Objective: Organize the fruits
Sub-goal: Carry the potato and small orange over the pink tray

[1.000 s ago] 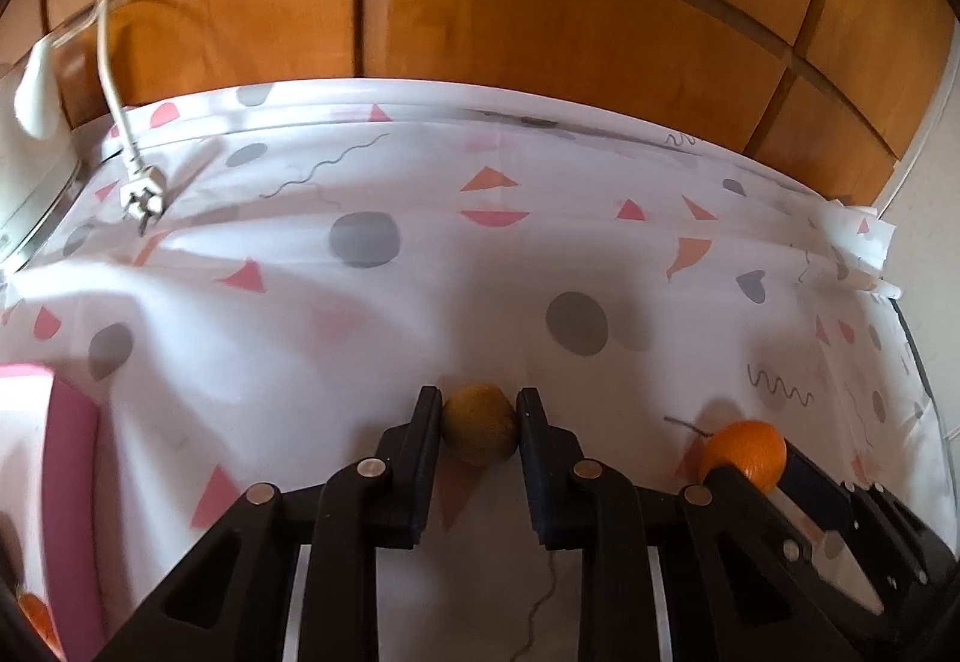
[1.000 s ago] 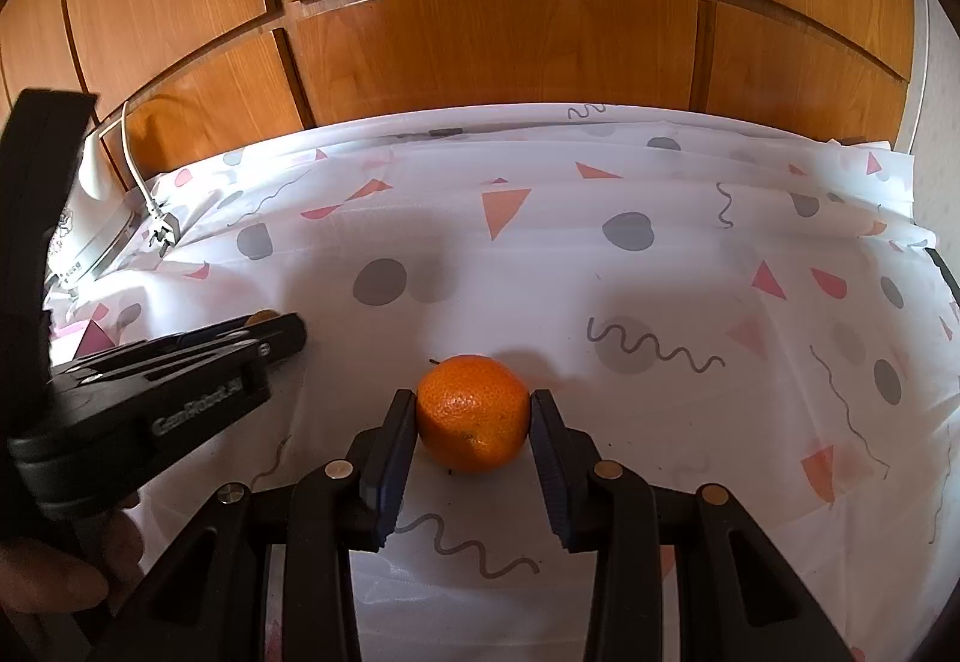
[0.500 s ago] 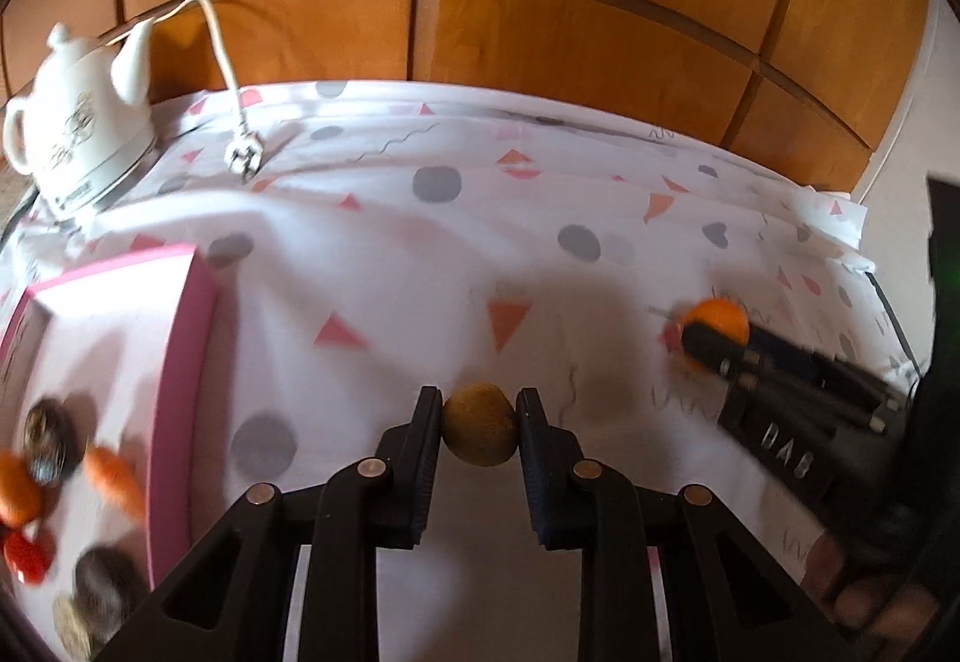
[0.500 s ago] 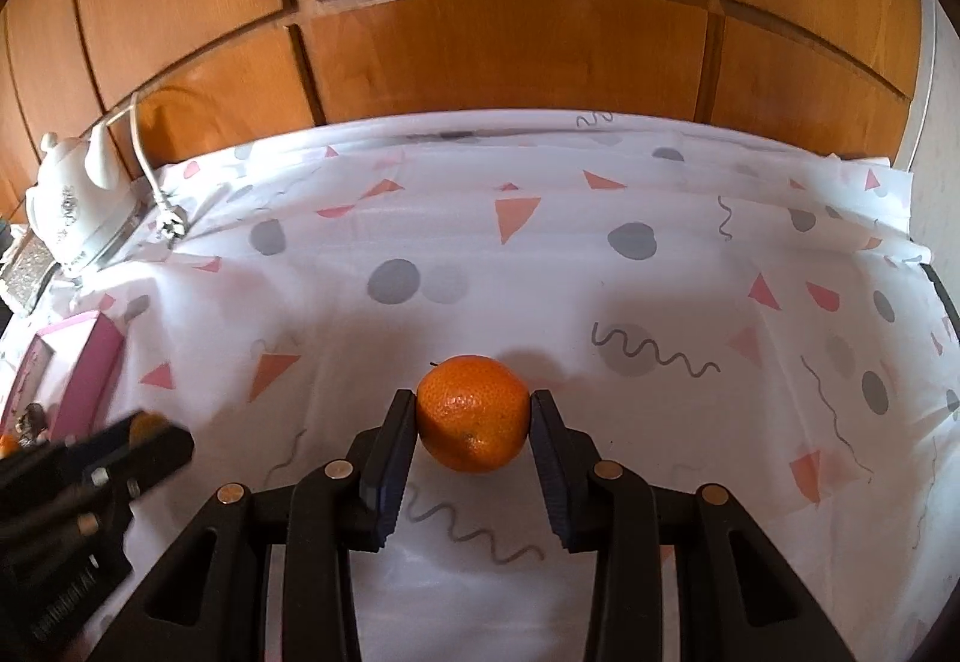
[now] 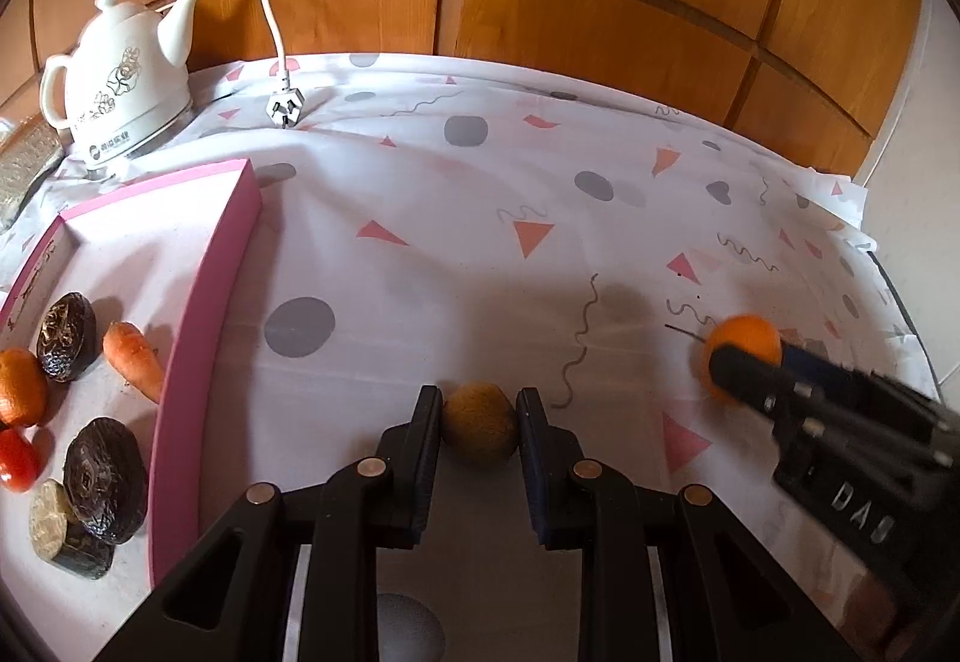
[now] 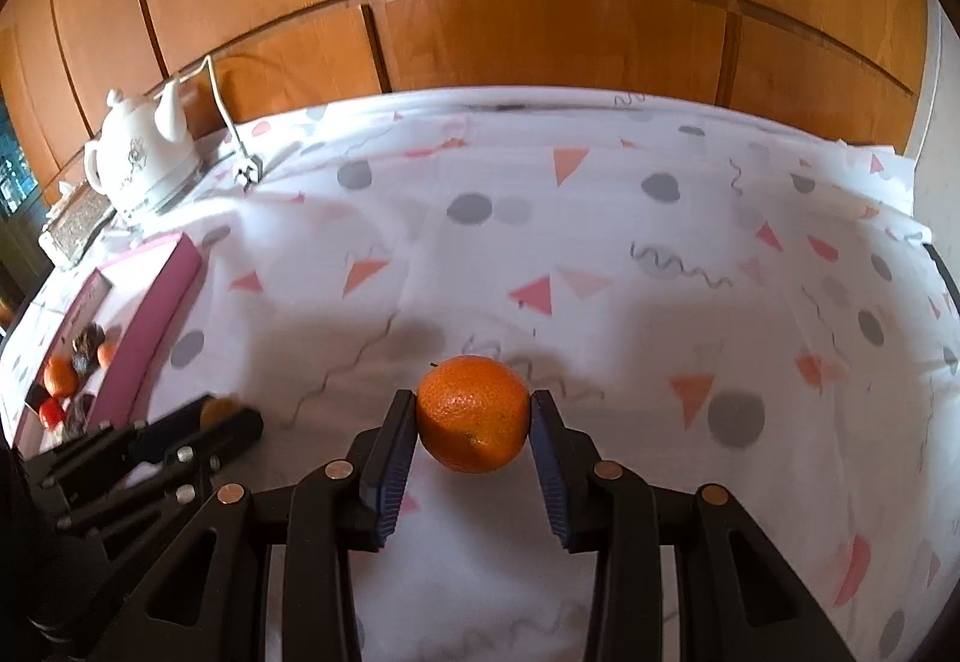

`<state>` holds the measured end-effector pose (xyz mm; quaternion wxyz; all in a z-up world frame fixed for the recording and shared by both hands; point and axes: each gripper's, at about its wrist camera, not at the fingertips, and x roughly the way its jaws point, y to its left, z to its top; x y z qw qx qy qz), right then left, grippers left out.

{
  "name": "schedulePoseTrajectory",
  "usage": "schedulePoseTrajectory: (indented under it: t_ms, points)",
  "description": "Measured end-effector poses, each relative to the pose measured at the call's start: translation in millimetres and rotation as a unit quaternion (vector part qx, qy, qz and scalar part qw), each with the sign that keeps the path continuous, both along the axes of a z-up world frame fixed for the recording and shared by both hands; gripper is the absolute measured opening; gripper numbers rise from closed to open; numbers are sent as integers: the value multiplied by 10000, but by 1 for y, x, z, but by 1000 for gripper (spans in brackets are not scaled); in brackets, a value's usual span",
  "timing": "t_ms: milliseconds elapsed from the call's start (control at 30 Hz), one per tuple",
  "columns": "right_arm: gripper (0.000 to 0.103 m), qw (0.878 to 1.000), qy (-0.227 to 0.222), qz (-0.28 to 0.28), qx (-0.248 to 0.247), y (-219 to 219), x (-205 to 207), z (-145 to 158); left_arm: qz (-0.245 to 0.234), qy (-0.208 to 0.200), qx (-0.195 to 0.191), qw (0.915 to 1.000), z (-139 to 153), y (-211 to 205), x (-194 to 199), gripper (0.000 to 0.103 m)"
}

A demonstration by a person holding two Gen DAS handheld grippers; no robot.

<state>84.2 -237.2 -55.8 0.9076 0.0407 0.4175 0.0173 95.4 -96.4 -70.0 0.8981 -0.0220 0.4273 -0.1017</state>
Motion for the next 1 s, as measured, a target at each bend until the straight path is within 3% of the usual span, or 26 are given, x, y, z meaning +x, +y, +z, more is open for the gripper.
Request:
schedulePoseTrajectory:
  t_ms: [1000]
  points:
    - [38, 9994, -108, -66, 331, -7, -7, -20, -136, -155, 112, 9997, -5, 0, -3, 25]
